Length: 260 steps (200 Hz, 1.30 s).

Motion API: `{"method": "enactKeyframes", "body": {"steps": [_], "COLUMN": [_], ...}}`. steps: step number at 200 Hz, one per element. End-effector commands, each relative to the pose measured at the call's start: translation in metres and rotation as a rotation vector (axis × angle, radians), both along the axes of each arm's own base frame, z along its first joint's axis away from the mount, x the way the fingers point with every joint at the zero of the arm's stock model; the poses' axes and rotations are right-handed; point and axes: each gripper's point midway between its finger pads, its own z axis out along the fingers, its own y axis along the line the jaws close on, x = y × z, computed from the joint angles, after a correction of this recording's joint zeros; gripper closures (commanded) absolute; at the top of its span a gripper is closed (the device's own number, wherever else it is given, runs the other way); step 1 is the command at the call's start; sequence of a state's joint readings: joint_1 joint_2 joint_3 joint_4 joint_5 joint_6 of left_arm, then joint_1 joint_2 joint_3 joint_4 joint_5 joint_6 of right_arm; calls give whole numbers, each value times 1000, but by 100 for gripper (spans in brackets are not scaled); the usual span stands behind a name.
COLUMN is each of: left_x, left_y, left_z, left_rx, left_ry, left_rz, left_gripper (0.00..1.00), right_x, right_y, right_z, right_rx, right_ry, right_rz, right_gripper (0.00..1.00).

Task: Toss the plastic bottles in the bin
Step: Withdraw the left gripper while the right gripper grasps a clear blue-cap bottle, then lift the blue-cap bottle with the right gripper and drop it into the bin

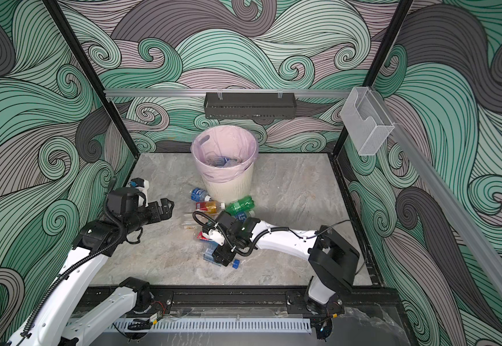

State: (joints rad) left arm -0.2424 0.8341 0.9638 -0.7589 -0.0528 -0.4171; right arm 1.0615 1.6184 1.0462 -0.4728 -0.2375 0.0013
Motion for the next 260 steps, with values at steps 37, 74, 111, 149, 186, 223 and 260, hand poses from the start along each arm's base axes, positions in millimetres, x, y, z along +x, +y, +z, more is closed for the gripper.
{"method": "enactKeyframes", "body": {"steps": [37,74,111,149,186,223,260], "left_x": [-2,-7,-9,-11,-13,-9,-7], "left_y": [4,8,10,13,18,16,16], "left_z": [-13,-13,-14,-13,-12,-13,-15], "left_rx": [-19,-8,1,16,38,30,42], "left_ry": [30,27,26,25,19,20,25], "left_rz": [37,48,52,61,72,70,63], "left_gripper": [1,1,1,1,1,1,1], "right_x": [0,-4,-3,-2,2,18,51], "right_y": [9,11,11,15,21,15,-17], "right_z": [-20,-36,-50,-44,-8,25,48], "right_rx": [-28,-74,-133,-125,-10,107,216], "right_ry": [10,5,-1,-10,-53,-54,-78], "right_rz": [-14,0,4,-4,-18,-107,-272], "right_gripper": [28,34,43,51,55,58,59]}}
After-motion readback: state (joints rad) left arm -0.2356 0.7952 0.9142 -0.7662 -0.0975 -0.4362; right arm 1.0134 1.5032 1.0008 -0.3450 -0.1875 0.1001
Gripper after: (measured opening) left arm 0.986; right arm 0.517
